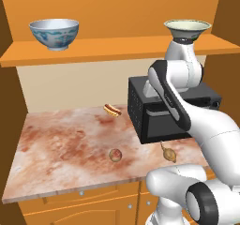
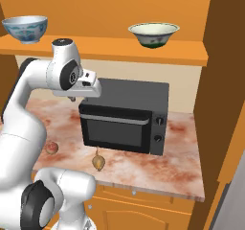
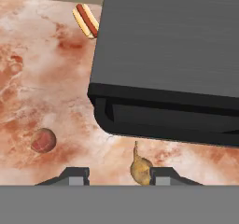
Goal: Pick both bowls and place them on the counter. Then place the peach in one bowl and place the onion in the other bowl.
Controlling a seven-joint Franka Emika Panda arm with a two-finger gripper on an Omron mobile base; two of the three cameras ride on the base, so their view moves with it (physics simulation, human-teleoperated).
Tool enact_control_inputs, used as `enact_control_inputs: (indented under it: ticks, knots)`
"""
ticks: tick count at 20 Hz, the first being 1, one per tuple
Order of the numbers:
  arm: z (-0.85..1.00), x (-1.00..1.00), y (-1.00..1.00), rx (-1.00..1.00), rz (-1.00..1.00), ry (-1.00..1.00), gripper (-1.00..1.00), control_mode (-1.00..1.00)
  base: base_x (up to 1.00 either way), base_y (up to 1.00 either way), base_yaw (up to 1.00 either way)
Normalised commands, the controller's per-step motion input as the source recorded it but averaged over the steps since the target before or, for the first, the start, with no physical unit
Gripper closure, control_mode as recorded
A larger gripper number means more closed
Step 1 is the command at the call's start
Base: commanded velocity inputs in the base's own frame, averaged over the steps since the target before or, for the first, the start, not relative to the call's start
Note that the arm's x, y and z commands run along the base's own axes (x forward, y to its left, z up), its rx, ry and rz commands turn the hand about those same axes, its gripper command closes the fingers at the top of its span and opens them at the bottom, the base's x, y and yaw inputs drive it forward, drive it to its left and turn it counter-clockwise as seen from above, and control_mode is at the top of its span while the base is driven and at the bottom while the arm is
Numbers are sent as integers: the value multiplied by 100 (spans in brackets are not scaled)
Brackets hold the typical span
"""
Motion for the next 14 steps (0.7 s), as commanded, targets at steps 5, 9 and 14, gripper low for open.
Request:
enact_control_inputs:
  ticks: [5, 9, 14]
  knots:
    - [1, -14, 2, 2, 0, -10, -100, -100, 0, 0, 0]
    - [11, -29, 22, 19, -8, -26, -100, -100, 0, 0, 0]
    - [21, -19, 25, 16, -20, -7, -100, -100, 0, 0, 0]
